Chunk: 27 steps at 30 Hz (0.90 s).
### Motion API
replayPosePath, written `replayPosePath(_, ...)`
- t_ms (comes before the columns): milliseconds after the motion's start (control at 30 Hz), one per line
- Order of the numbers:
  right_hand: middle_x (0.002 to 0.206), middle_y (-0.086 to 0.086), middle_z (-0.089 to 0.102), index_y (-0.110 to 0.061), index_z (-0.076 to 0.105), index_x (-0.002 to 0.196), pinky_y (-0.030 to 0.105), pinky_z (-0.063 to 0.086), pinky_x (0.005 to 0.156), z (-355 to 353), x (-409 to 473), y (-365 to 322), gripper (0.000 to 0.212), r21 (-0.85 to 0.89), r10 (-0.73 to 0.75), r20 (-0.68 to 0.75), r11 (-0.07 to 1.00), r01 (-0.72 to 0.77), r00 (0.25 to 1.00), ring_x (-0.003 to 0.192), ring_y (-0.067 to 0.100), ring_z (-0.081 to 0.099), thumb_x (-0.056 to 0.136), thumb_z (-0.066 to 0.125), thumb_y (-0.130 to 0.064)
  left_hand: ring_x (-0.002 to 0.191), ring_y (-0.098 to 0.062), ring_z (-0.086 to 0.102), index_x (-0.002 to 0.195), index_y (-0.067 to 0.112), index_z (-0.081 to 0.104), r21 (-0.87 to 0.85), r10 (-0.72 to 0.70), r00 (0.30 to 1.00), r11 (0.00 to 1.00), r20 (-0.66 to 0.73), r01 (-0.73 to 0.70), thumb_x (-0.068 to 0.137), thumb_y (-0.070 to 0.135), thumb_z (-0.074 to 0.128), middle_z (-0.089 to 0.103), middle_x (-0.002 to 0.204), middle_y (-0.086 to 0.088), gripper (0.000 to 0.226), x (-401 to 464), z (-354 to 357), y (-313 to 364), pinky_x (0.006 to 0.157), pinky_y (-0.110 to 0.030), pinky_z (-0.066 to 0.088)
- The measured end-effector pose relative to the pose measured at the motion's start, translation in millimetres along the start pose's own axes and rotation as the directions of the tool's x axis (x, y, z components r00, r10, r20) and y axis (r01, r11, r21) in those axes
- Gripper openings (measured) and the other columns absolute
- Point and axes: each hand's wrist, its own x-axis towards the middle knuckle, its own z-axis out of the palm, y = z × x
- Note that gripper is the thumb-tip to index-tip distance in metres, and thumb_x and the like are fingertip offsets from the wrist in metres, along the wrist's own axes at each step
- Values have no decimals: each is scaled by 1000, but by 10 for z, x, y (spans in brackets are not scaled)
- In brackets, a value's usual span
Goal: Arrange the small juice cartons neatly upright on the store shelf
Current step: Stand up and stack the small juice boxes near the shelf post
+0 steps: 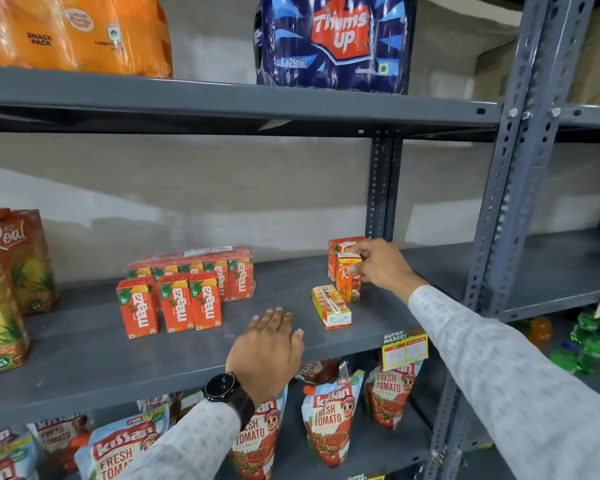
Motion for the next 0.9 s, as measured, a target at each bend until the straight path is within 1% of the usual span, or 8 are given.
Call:
replayPosePath(167, 138, 6, 63, -25, 55, 146, 50, 58, 95, 4, -86, -38, 67, -212, -66, -42, 976, 55, 997, 122, 30, 64, 86, 84, -28, 156, -18, 21, 159, 14, 30, -7, -1, 1000, 1000, 5, 1, 107, 47, 16, 28, 168, -6, 63, -12, -18, 2, 128, -37, 13)
replayPosePath(267, 114, 4, 70, -23, 69, 115, 40, 61, 70, 91, -327, -132, 28, -337, -281, -323, 926, 168, 904, 96, 25, 71, 89, 77, -30, 156, -18, 21, 159, 14, 30, 0, -3, 1000, 1000, 10, 3, 107, 48, 15, 28, 168, -6, 64, -2, -13, 4, 128, -38, 13)
replayPosePath(300, 104, 2, 73, -23, 70, 100, 38, 61, 66, 143, -400, -171, 16, -336, -297, -310, 923, 188, 903, 86, 21, 71, 91, 75, -35, 156, -19, 21, 159, 14, 30, 0, -4, 1000, 1000, 11, 4, 107, 48, 15, 28, 168, -6, 64, -2, -11, 6, 128, -38, 13)
replayPosePath(367, 83, -2, 72, -21, 68, 80, 36, 60, 63, 284, -506, -256, 35, -368, -214, -142, 918, 148, 967, 70, 14, 68, 88, 72, -55, 155, -19, 22, 159, 14, 30, 4, -5, 1000, 1000, 6, 5, 107, 47, 15, 28, 168, -6, 64, -5, -10, 10, 128, -38, 14)
replayPosePath(467, 79, -1, 60, -16, 62, 84, 33, 50, 62, 475, -565, -391, 65, -537, -76, 3, 841, 66, 997, 74, 19, 62, 70, 72, -79, 155, -19, 23, 158, 13, 31, 9, -2, 1000, 1000, 0, 2, 107, 46, 16, 29, 167, -7, 63, -19, -26, 21, 128, -37, 14)
replayPosePath(633, 86, 2, 59, -15, 61, 93, 32, 47, 64, 587, -500, -460, 57, -498, 12, 108, 866, 44, 994, 91, 27, 66, 66, 88, -57, 155, -19, 22, 158, 12, 30, 21, 8, 1000, 1000, 6, -8, 107, 45, 16, 29, 168, -8, 62, -31, -54, 25, 127, -38, 15)
replayPosePath(800, 121, -3, 61, -23, 63, 128, 38, 54, 88, 492, -442, -367, 57, 31, 78, 256, 996, -88, 964, 112, 21, 62, 77, 86, -33, 155, -21, 25, 158, 11, 32, 35, 13, 1000, 999, -5, -13, 107, 45, 16, 31, 167, -9, 63, -10, -36, 16, 127, -39, 16)
replayPosePath(900, 119, -3, 69, -23, 72, 120, 41, 56, 87, 477, -452, -367, 37, -218, -5, 225, 974, 55, 974, 103, 21, 65, 86, 74, -35, 154, -21, 26, 157, 11, 33, 37, 15, 1000, 999, -7, -15, 107, 45, 16, 32, 166, -9, 63, -2, -2, 0, 127, -39, 17)
